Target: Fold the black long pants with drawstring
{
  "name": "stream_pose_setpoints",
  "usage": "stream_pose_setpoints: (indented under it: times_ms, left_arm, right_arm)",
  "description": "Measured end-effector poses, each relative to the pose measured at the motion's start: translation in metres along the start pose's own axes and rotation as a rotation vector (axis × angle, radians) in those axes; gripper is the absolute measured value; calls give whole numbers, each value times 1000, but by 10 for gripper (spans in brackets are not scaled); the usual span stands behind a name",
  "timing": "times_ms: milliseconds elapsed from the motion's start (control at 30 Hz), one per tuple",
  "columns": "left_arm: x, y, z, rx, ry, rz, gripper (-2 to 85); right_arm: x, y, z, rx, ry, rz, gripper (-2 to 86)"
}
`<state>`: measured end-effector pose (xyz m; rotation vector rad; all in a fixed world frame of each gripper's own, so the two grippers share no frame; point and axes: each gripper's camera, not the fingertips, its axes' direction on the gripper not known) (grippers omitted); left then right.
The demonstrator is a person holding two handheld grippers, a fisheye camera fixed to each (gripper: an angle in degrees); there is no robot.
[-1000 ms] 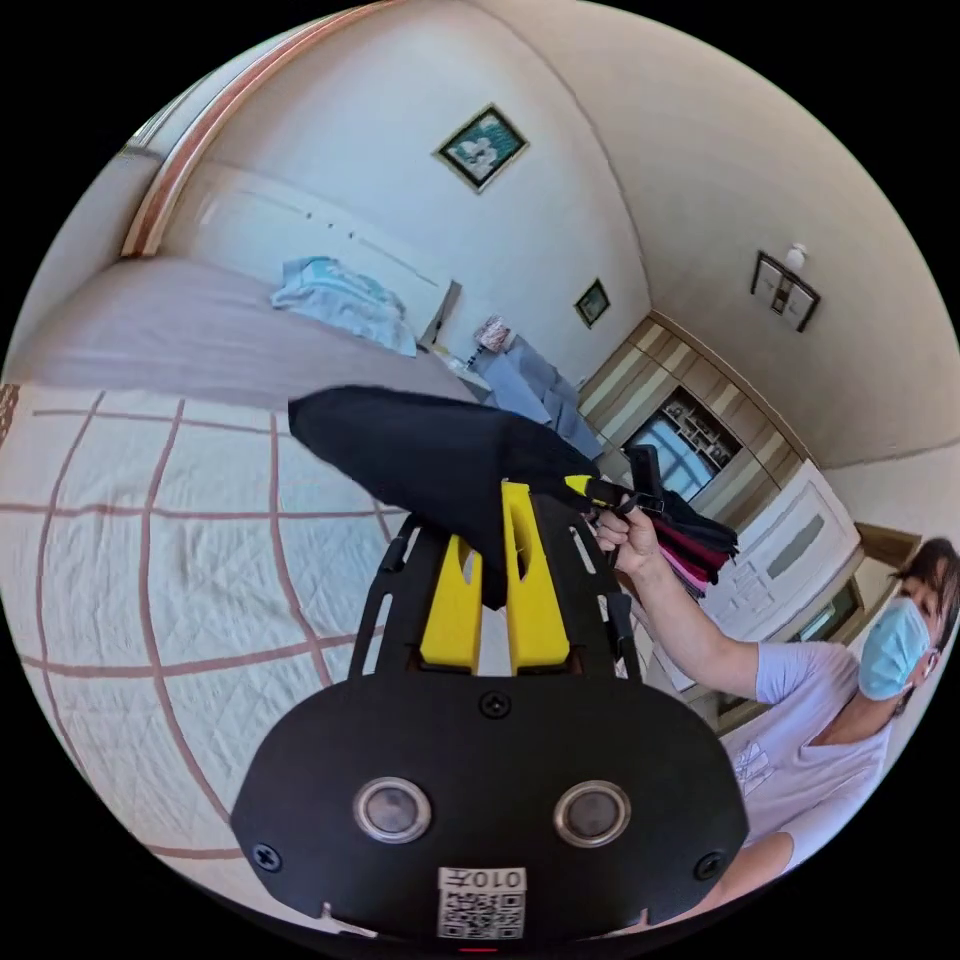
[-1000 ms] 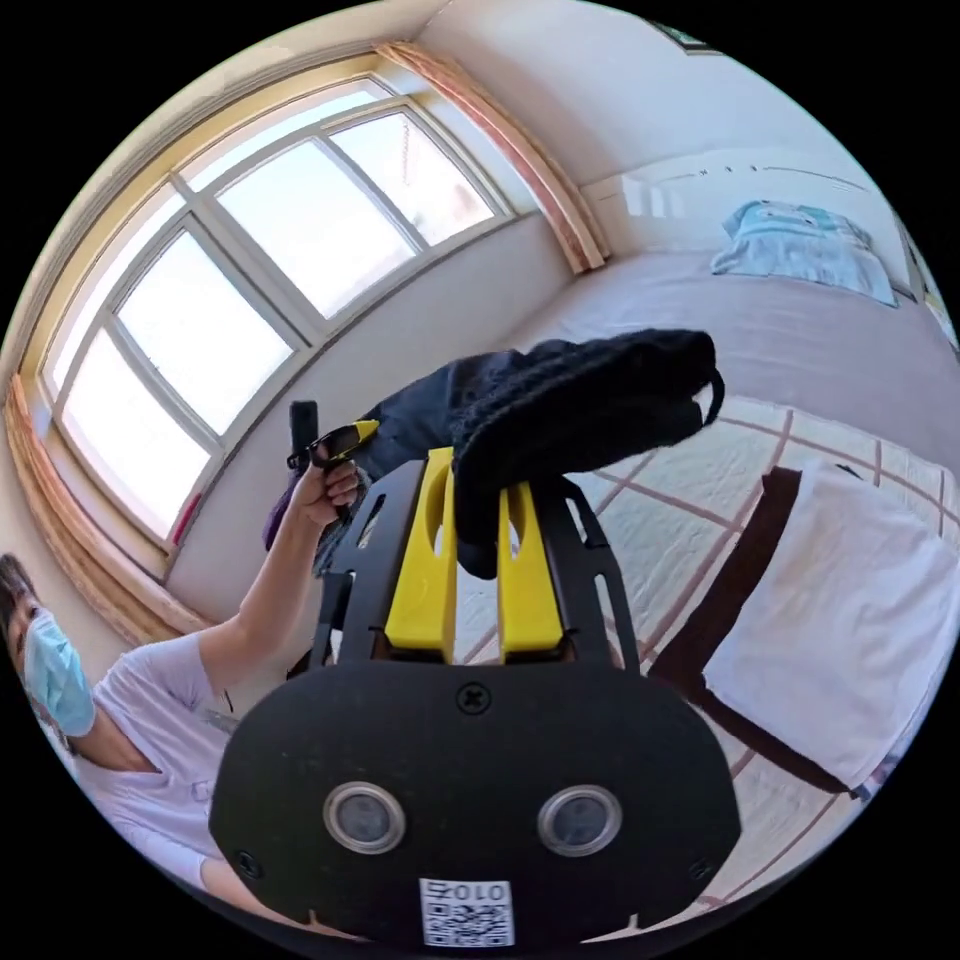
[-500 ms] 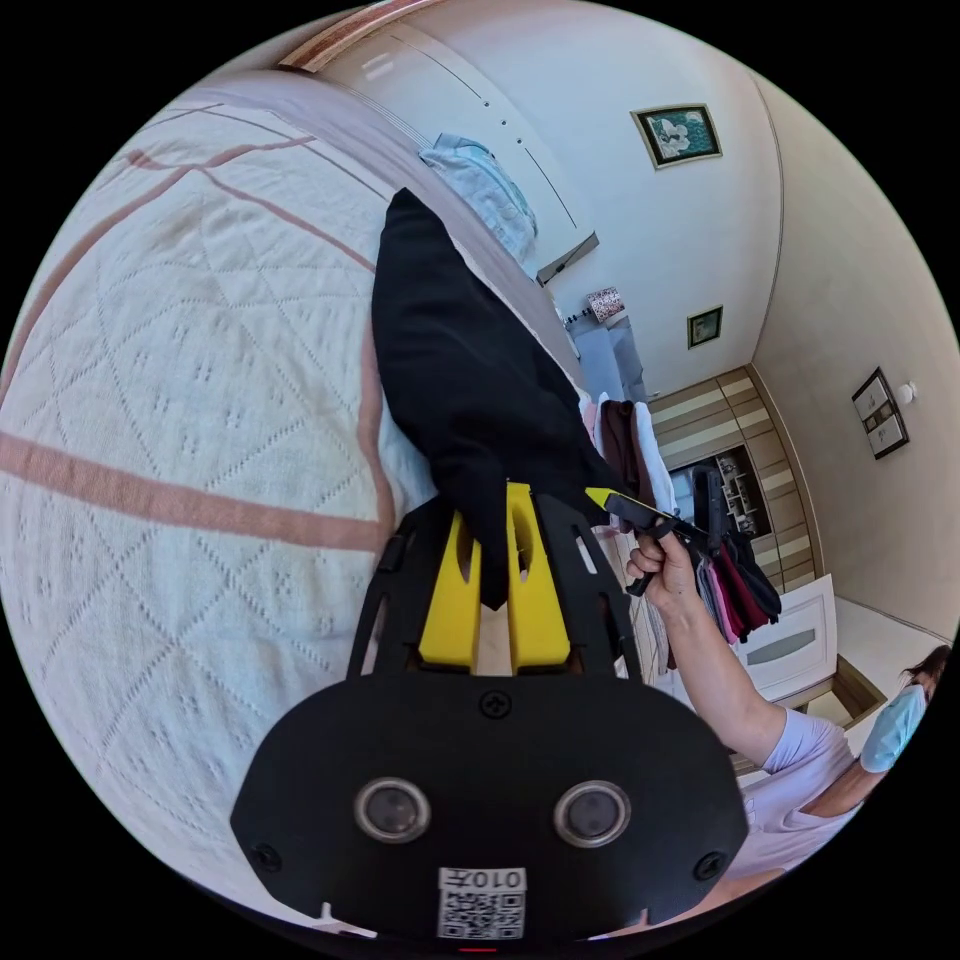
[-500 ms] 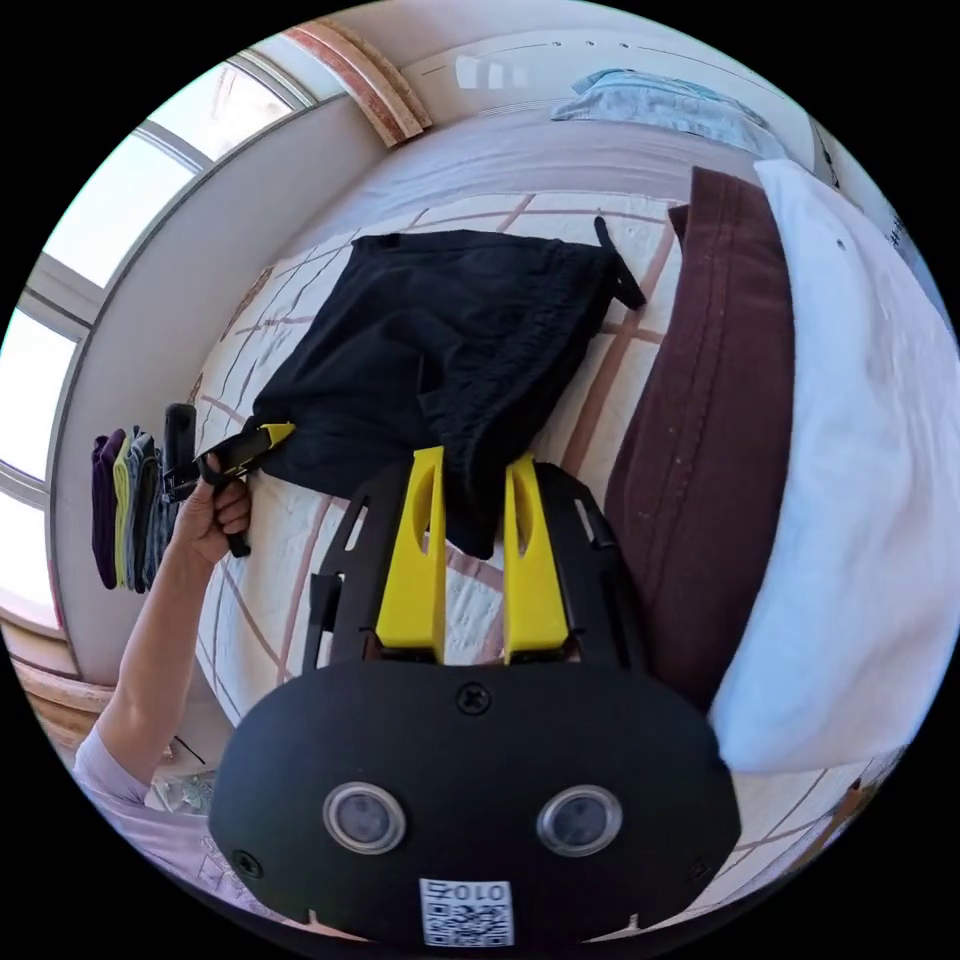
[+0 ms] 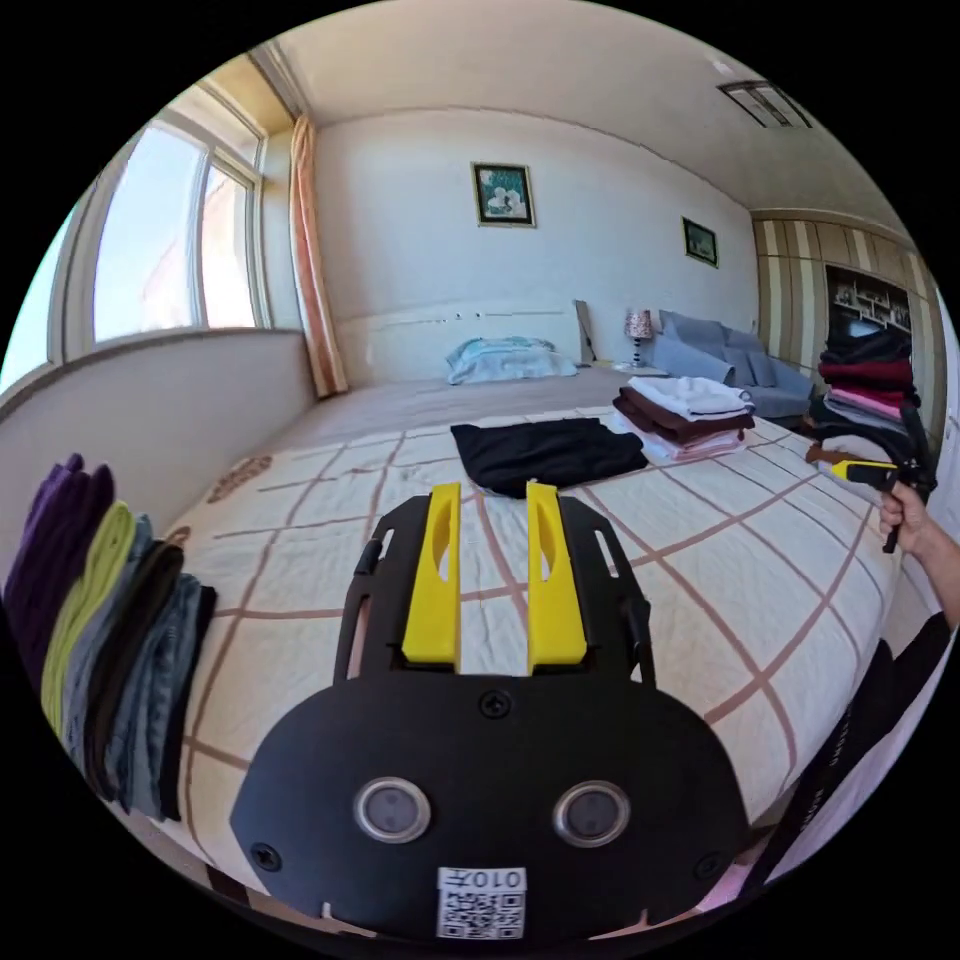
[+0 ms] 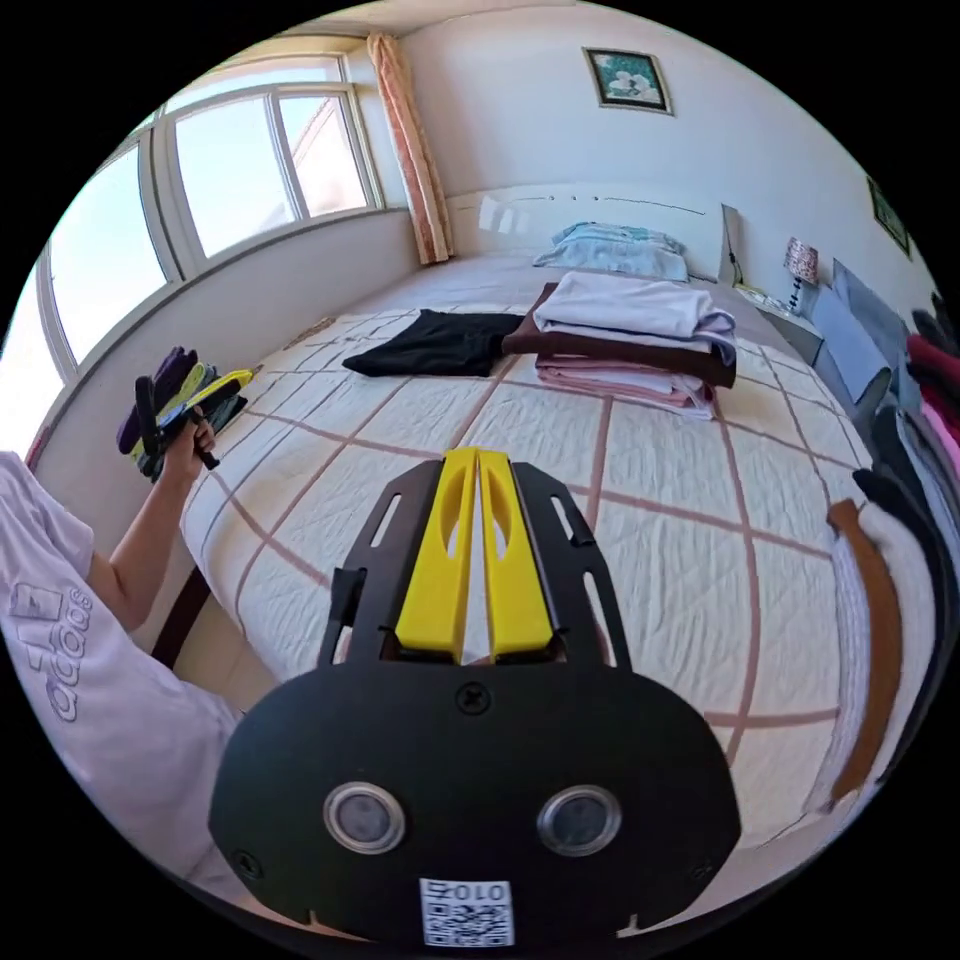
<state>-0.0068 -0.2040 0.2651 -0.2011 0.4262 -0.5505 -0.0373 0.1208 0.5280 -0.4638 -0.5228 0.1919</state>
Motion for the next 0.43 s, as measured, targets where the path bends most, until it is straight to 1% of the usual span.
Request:
stream_pose_setpoints:
  times_ms: [67, 100, 133, 167, 200, 233, 267, 300, 333, 367, 400, 433]
  left_arm:
    - [13, 11, -42, 95, -61, 24, 37]
    - [23, 18, -73, 204, -114, 43, 30]
    - [28, 21, -90, 275, -141, 60, 29]
    - [39, 26, -122, 400, -195, 87, 34]
    - [46, 26, -148, 474, -260, 81, 43]
    - [50, 25, -159, 498, -296, 77, 48]
    - [57, 23, -177, 523, -376, 74, 57]
    - [63, 20, -190, 511, -484, 85, 64]
    - [66, 19, -194, 490, -555, 91, 67]
    - [66, 16, -201, 426, -690, 87, 74]
    - [58, 14, -208, 361, -779, 68, 82]
    - [51, 13, -211, 323, -815, 48, 86]
  right_arm:
    - [-18, 29, -16, 53, 17, -11, 28]
    - [-31, 40, -25, 81, 30, -33, 27]
    - [-42, 46, -34, 114, 38, -58, 27]
    - [-47, 48, -39, 130, 38, -72, 27]
    - [-57, 50, -48, 157, 32, -98, 27]
    - [-65, 50, -55, 179, 19, -121, 26]
    - [-68, 51, -59, 189, 11, -129, 26]
    - [-75, 52, -66, 210, -6, -144, 26]
    - [-83, 55, -72, 231, -22, -162, 25]
    - [-86, 58, -76, 240, -27, -171, 25]
    - [-94, 64, -81, 255, -27, -191, 25]
    - [-101, 71, -85, 259, -16, -207, 24]
